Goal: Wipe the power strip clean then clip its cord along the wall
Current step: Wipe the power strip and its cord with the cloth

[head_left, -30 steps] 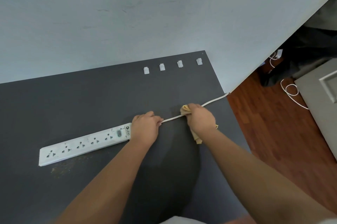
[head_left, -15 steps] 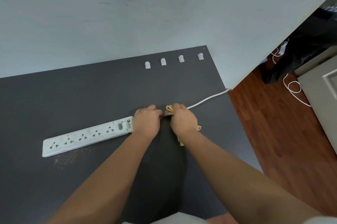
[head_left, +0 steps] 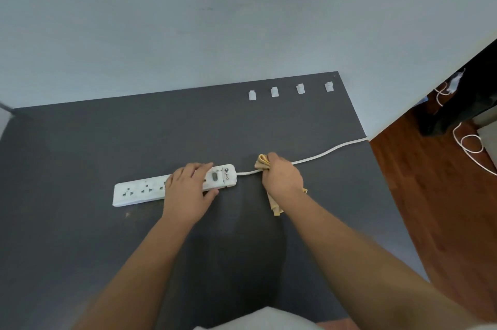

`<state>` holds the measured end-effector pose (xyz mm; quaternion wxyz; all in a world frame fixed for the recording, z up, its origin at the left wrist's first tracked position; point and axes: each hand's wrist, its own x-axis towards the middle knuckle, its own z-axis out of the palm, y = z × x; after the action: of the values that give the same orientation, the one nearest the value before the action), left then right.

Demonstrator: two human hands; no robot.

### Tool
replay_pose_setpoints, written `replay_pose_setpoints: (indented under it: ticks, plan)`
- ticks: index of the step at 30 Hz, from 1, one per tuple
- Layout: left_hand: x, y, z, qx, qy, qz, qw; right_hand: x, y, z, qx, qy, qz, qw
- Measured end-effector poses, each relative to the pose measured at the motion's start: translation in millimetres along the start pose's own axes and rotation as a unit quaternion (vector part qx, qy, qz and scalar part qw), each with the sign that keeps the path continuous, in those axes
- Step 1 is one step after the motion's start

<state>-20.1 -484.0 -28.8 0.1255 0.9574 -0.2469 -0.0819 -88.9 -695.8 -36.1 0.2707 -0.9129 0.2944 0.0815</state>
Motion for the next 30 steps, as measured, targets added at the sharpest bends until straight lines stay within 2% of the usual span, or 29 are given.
replay_pose_setpoints:
  ticks: [10,17,19,22,24,26,28,30]
  plan:
    - [-16.4,-65.1,-16.0,-0.037,-0.015,-0.015,0.999,-23.5,-60.0,33.9,0.044,0.043,-0.05,0.997]
    - [-23.1,-131.1,-30.3,-0.029,-0.017,-0.031,0.999,-29.0,-80.0,46.3,-0.131,0.055,-0.116,0.983]
    - [-24.2,-148.6,-36.2,-0.009,-0.027,-0.029,0.999,-35.5,-82.9,50.2,-0.149,0.064,-0.156,0.975]
    - [-24.8,-167.6,-43.0,-0.002,-0.051,-0.004,0.999,-48.8,-83.7,50.8,-0.117,-0.004,-0.204,0.972]
    - [-24.5,-176.7,-44.4,-0.005,-0.059,0.016,0.998,-52.8,-86.5,44.5,-0.031,-0.037,-0.172,0.984]
    - [-24.7,-185.9,-45.6,-0.017,-0.058,0.021,0.998,-47.9,-94.8,38.5,0.026,0.037,-0.094,0.995]
    - [-24.1,-192.9,-45.7,-0.032,-0.055,0.02,0.998,-40.5,-103.2,38.9,0.015,0.086,-0.022,0.996]
    - [-23.8,-201.9,-46.8,-0.049,-0.057,0.022,0.997,-43.5,-118.8,51.1,-0.019,0.05,0.014,0.998]
